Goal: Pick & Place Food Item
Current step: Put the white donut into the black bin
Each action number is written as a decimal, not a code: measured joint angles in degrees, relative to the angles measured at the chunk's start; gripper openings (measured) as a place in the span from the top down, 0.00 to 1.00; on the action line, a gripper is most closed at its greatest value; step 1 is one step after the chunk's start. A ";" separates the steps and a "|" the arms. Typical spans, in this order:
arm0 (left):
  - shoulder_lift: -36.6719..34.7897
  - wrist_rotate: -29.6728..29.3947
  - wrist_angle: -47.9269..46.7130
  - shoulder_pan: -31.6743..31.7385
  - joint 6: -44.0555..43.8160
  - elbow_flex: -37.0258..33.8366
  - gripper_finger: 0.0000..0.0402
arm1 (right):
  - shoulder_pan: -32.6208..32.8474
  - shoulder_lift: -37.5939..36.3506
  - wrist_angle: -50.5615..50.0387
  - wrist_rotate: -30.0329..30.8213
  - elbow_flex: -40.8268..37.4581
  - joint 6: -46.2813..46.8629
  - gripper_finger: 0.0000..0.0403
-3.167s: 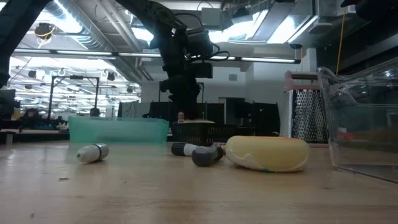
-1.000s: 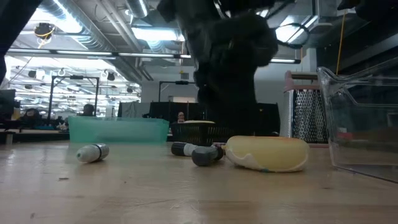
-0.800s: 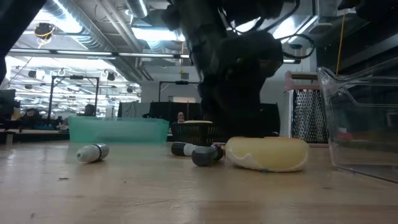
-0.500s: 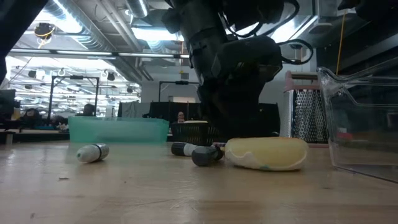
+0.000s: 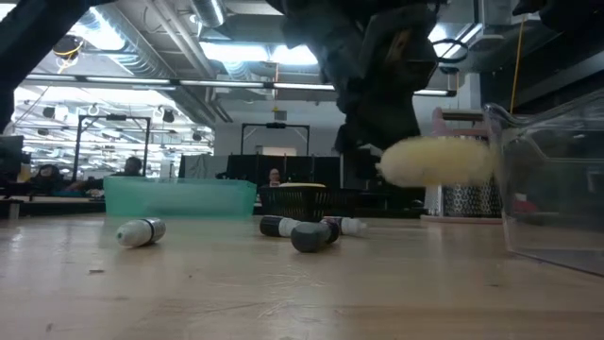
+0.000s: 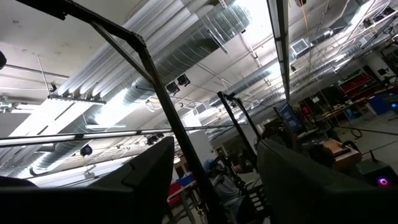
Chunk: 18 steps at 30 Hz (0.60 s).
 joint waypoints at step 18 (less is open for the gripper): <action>-0.04 0.47 -16.93 13.35 12.60 11.49 0.97 | 0.00 0.00 0.00 -0.20 0.00 -0.90 0.43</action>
